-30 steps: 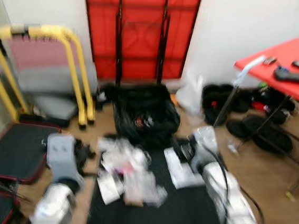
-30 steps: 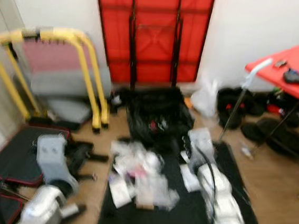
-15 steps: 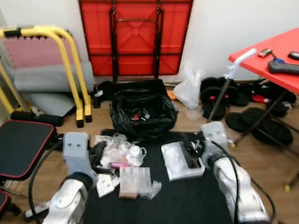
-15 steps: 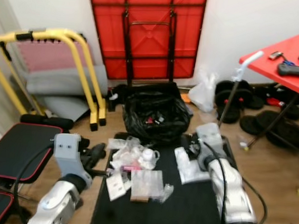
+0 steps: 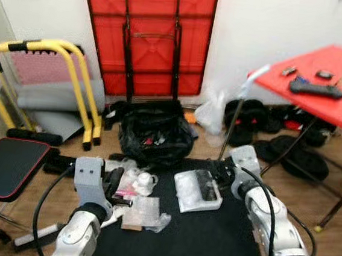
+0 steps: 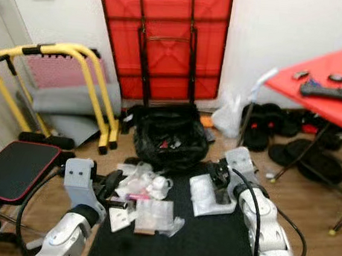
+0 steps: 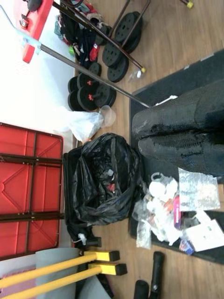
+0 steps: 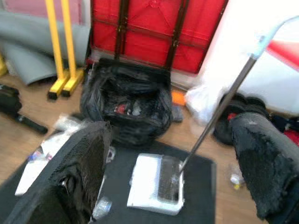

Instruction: Sweep floor

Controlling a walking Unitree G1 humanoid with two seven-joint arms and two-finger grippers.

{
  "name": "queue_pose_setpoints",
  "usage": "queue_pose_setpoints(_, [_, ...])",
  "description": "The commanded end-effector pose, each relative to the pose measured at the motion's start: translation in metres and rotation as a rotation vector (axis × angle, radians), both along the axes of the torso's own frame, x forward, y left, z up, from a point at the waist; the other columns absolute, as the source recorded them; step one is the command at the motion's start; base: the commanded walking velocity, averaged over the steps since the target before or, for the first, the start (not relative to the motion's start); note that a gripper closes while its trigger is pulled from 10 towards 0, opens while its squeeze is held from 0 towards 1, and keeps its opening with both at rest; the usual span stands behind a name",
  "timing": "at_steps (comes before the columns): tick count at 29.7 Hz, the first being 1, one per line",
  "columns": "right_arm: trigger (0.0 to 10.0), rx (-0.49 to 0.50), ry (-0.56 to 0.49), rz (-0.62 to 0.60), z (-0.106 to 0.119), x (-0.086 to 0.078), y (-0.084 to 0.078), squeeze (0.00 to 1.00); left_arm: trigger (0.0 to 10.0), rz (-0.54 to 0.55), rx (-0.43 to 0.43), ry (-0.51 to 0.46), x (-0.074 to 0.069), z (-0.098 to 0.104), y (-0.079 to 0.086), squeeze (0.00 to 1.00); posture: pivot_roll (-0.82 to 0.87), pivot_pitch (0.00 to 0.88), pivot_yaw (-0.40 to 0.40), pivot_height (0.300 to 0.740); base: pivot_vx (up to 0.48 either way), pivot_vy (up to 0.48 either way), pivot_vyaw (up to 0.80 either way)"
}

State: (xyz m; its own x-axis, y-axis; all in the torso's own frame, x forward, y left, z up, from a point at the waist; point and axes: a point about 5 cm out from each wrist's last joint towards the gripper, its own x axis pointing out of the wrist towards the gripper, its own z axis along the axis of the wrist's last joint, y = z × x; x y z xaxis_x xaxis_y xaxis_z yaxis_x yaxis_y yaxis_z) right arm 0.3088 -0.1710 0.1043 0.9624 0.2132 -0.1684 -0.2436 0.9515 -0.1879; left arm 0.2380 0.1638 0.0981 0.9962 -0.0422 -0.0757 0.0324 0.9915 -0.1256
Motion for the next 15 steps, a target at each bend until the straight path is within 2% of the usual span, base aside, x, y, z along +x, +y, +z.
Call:
queue_pose_setpoints(1, [10.0, 0.006, 0.002, 0.026, -0.0012, 0.0004, 0.0066, 0.0, 10.0, 0.015, -0.004, 0.007, -0.0003, -0.0016, 0.0033, 0.0, -0.03, 0.0, -0.018, 0.74, 0.0, 0.0, 0.0])
queue_pose_setpoints(15, [10.0, 0.007, 0.001, 0.026, -0.0016, 0.0025, 0.0069, 0.0, 10.0, 0.046, -0.01, 0.02, 0.0023, -0.0034, 0.0073, 0.0, -0.03, 0.0, -0.019, 0.74, 0.0, 0.0, 0.0])
